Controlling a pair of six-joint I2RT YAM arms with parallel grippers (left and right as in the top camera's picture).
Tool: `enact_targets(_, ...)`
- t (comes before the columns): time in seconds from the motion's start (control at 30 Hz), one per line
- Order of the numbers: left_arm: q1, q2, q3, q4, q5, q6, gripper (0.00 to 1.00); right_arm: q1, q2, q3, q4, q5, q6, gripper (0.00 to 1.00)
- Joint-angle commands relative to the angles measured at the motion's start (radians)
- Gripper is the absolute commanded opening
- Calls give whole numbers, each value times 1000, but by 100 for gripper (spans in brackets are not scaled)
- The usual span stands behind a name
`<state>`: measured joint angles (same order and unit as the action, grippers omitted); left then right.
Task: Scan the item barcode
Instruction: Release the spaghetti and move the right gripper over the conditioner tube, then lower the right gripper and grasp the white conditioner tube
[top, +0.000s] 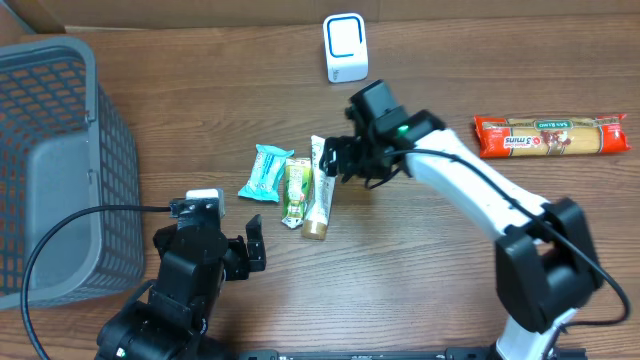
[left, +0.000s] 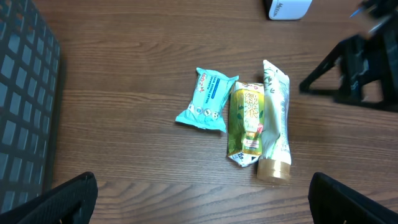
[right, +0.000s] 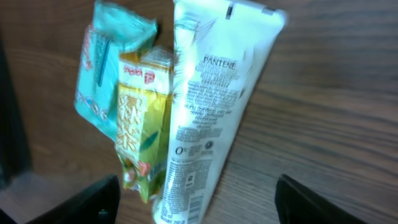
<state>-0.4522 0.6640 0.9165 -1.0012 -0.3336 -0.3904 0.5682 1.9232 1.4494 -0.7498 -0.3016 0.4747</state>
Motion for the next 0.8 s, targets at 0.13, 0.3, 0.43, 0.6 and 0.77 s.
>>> enact_targets(0.13, -6, 2, -7, 4, -13, -14, 100, 19, 72, 27, 13, 32, 62, 38)
enact_targets(0.3, -6, 2, -7, 3, -13, -14, 100, 20, 109, 27, 32, 31, 76, 20)
enact_targets(0.43, -6, 2, -7, 4, -13, -14, 100, 22, 110, 27, 62, -6, 60, 12)
enact_targets(0.6, -6, 2, -7, 4, -13, -14, 100, 22, 110, 27, 95, -86, 10, 12)
enact_targets(0.77, -6, 2, -7, 4, -13, -14, 99, 23, 110, 27, 110, -94, -8, 12)
